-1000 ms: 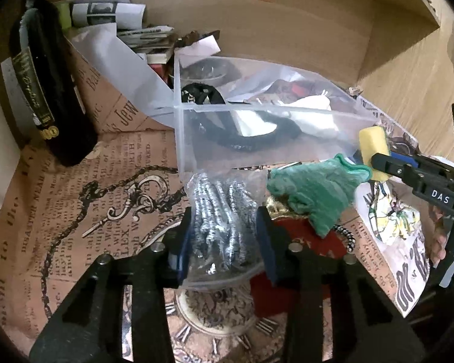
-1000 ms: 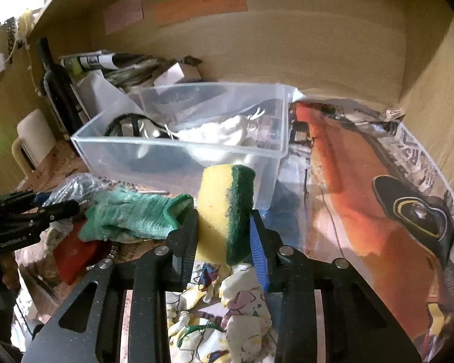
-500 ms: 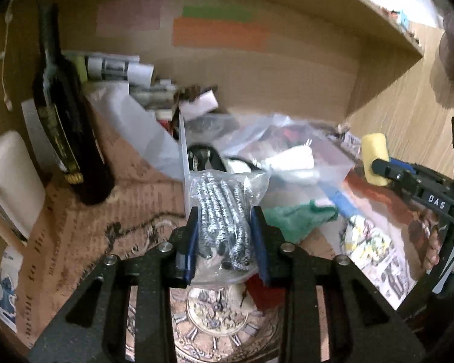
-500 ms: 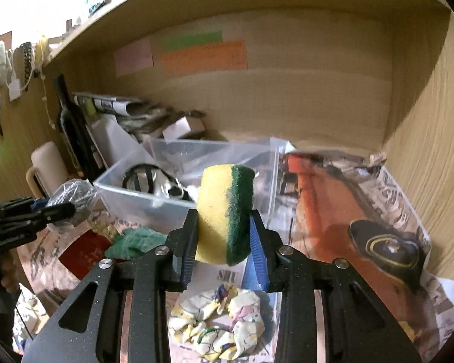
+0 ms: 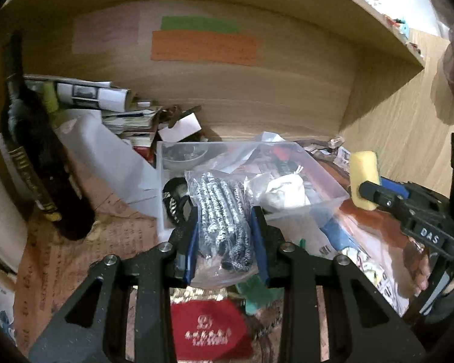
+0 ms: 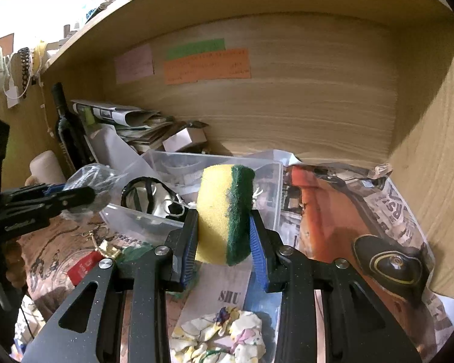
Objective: Organize soft objects
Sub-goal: 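Carry the scrubbers and sponge into the clear box and open both tools, then grasp the red velvet pouch with the left tool while the right tool grasps the floral cloth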
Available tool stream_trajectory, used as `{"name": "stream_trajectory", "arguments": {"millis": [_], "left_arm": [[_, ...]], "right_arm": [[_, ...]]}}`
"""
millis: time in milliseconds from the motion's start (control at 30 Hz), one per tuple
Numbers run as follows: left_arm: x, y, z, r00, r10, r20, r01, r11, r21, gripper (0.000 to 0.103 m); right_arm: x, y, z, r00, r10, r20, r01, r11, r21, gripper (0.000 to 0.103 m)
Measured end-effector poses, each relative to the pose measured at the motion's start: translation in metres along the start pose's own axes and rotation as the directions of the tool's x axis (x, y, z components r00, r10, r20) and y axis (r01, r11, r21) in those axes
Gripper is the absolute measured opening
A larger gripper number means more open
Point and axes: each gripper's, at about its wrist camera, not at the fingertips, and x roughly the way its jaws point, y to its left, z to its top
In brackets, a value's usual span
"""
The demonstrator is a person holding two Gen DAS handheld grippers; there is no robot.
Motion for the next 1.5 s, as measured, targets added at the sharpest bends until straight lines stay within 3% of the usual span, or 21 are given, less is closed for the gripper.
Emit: {"name": "stream_trajectory", "arguments": {"millis": [533, 900, 967, 1067, 1167, 1233, 1433, 1500], "left_arm": [[0.083, -0.023, 0.04, 0.993, -0.02, -0.113, 0.023, 1.0, 0.021, 0.032], [0.12, -0.031, 0.034, 0.978, -0.009, -0.211, 0.021, 0.998, 0.059, 0.032], [0.121, -0.032, 0.033, 0.976, -0.006, -0.218, 0.021, 0.998, 0.065, 0.036], [0.119, -0.031, 0.033, 0.977, 0.002, -0.211, 0.013, 0.998, 0.069, 0.047], [0.113, -0.03, 0.034, 0.981, 0.002, -0.193, 0.011, 0.998, 0.065, 0.056], [0.106, -0.029, 0.035, 0.984, 0.001, -0.18, 0.011, 0.998, 0.065, 0.057], [0.069, -0.023, 0.043, 0.996, -0.008, -0.094, 0.012, 0.999, 0.042, 0.068], [0.054, -0.021, 0.046, 0.998, -0.004, -0.061, 0.006, 0.999, 0.04, 0.07]], "right_arm": [[0.055, -0.009, 0.019, 0.994, -0.041, -0.099, 0.037, 0.998, -0.045, 0.03], [0.085, -0.01, 0.01, 0.977, -0.061, -0.203, 0.045, 0.996, -0.082, 0.03], [0.084, -0.009, 0.01, 0.978, -0.064, -0.2, 0.048, 0.995, -0.086, 0.03], [0.082, -0.008, 0.01, 0.978, -0.063, -0.199, 0.047, 0.995, -0.088, 0.034], [0.08, -0.008, 0.011, 0.979, -0.063, -0.192, 0.047, 0.995, -0.085, 0.045], [0.076, -0.007, 0.011, 0.982, -0.062, -0.179, 0.048, 0.995, -0.084, 0.054], [0.057, -0.002, 0.016, 0.99, -0.05, -0.131, 0.04, 0.996, -0.085, 0.057], [0.047, 0.0, 0.019, 0.993, -0.049, -0.107, 0.039, 0.996, -0.086, 0.063]]}}
